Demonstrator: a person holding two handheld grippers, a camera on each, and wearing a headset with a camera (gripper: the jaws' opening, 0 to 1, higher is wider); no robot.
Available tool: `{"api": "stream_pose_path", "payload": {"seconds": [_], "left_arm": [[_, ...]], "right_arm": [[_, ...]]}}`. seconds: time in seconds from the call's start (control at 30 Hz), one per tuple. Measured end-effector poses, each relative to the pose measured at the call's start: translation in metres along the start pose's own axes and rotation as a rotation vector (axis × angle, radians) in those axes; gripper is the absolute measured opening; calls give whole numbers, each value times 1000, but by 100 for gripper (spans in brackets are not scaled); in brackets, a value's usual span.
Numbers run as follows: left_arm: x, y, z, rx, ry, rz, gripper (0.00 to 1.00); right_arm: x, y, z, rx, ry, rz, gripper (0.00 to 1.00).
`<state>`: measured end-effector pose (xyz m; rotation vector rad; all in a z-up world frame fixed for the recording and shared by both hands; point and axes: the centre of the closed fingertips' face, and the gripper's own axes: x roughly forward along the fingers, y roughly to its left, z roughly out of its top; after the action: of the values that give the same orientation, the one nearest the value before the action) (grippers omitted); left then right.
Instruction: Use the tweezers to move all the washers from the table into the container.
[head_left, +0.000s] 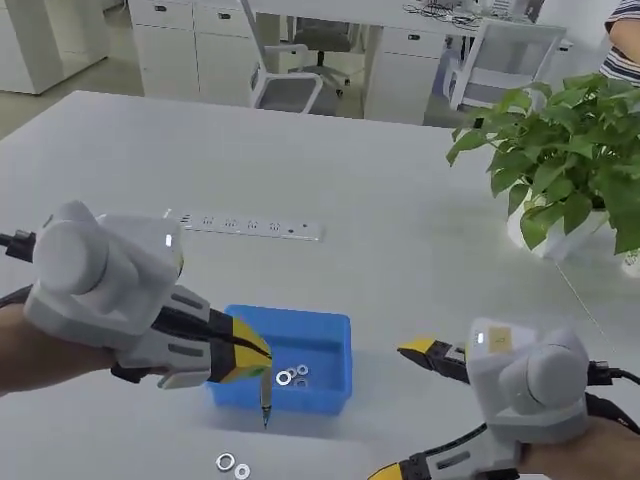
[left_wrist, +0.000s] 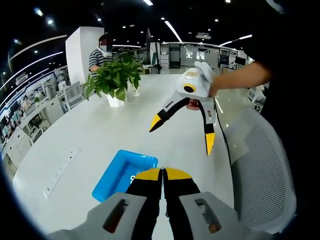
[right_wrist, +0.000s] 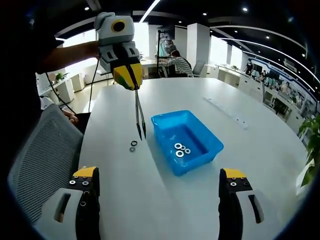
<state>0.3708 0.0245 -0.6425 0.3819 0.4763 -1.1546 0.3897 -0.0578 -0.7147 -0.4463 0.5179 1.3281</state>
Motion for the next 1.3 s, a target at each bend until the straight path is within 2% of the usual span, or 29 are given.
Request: {"api": "stream_pose_path", "payload": {"seconds": [0.7,0.9,1.3], "left_arm": [[5,-15,-27,-24,35,-14,5],[5,-16,-29,-20,37,-23,5],[5,-15,-42,-4,71,-29,5]], "right_arm": [[2,6,-11,-9,33,15,100],[2,8,-14,-7,43,18,100],[3,10,-16,-10,53,28,99]]}}
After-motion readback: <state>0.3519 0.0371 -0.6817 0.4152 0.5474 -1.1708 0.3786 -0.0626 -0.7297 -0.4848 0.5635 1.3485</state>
